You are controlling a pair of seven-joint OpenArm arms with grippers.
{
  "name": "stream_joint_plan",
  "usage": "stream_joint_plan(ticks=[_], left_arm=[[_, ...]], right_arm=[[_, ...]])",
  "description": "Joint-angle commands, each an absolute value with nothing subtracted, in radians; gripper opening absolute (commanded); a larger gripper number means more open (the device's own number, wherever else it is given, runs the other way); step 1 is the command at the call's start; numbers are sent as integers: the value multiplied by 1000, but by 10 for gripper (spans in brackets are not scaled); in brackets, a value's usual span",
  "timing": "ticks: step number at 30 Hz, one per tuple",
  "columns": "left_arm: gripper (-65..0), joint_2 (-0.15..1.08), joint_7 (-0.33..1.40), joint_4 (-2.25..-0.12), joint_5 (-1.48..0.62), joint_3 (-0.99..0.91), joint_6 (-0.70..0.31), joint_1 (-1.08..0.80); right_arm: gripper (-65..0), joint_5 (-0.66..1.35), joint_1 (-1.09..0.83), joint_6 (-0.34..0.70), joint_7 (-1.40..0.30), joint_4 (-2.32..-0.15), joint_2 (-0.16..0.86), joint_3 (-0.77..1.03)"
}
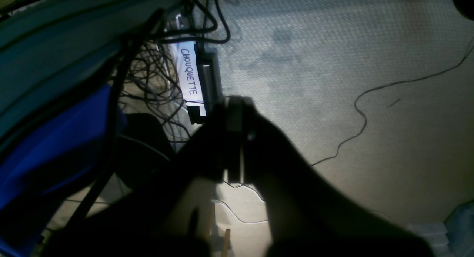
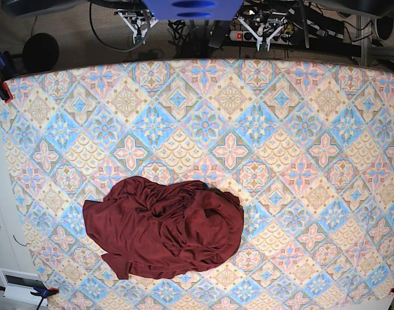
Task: Layout the t-shirt on the table in an organized manner, then fold the t-shirt properly
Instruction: 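Move both grippers from rest out over the table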
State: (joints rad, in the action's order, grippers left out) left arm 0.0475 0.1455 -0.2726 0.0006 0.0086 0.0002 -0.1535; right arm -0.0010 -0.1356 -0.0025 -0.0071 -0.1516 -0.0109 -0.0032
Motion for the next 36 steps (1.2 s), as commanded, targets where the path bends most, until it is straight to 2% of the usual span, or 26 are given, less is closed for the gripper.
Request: stream_joint_plan(ticks=[1, 17, 20, 27, 36], left_arm=[[-650, 50, 142, -277, 4, 5, 4, -160], [-650, 81, 142, -278, 5, 7, 4, -176], [-650, 90, 145, -354, 5, 13, 4, -228], [-650, 137, 147, -539, -7, 176, 5, -361], [-650, 197, 148, -811, -25, 180, 7, -530]], right_arm=[[-648, -2, -140, -4, -1, -154, -7, -5], [-648, -2, -180, -4, -1, -160, -5, -5], [-648, -2, -242, -4, -1, -243, 1, -5], [-650, -2, -369, -4, -2, -407, 38, 1], [-650, 1, -591, -7, -1, -736, 91, 5]])
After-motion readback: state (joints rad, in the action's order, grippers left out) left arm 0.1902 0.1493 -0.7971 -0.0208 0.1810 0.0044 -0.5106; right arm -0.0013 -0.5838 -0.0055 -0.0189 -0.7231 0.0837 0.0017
